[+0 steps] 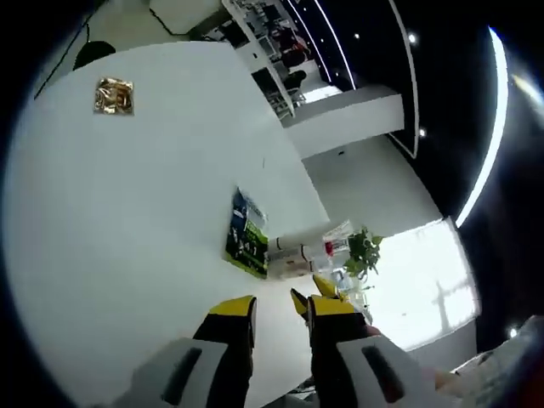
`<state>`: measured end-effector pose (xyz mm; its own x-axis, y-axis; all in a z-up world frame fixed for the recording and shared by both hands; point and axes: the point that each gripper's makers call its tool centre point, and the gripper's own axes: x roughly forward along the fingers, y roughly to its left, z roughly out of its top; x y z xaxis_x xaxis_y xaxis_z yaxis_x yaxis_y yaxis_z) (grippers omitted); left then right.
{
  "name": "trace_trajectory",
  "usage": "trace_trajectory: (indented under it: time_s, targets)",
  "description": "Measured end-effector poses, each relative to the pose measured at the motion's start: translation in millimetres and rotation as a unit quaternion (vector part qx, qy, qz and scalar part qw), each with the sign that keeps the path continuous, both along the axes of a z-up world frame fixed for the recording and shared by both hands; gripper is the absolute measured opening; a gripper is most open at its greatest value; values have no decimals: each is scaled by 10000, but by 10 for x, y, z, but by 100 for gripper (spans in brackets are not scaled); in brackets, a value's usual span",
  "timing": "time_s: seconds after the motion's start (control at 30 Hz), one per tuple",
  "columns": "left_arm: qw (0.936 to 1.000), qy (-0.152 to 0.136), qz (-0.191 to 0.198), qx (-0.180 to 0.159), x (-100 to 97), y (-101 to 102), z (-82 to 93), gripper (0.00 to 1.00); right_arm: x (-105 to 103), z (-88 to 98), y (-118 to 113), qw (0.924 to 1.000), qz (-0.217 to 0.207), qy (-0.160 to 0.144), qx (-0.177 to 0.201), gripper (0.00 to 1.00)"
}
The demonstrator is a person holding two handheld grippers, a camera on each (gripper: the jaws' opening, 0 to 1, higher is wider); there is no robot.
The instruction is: Arrange the skincare products in the storage area until every visible bottle or jar stands upright without overlapping.
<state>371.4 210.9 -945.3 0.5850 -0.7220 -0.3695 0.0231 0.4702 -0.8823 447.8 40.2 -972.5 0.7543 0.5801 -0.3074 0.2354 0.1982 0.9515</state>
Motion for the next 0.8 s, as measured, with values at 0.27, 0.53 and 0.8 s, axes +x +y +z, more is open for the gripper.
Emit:
trace_trajectory:
  time_s: [0.27, 0.53, 0.8]
  targets:
    - [9785, -710, -667, 1820, -403, 461, -61, 61, -474, 492, 311, 9847, 958, -1361, -510, 37]
    - [9442, -852, -705, 3102, -729, 1214, -294, 80, -1042, 613, 671, 9594, 1764, -1929, -1058, 51]
    - [8824, -627, -1430, 4438, -975, 1807, -683, 83, -1331, 639, 747, 9267, 2317, -2388, -1747, 63]
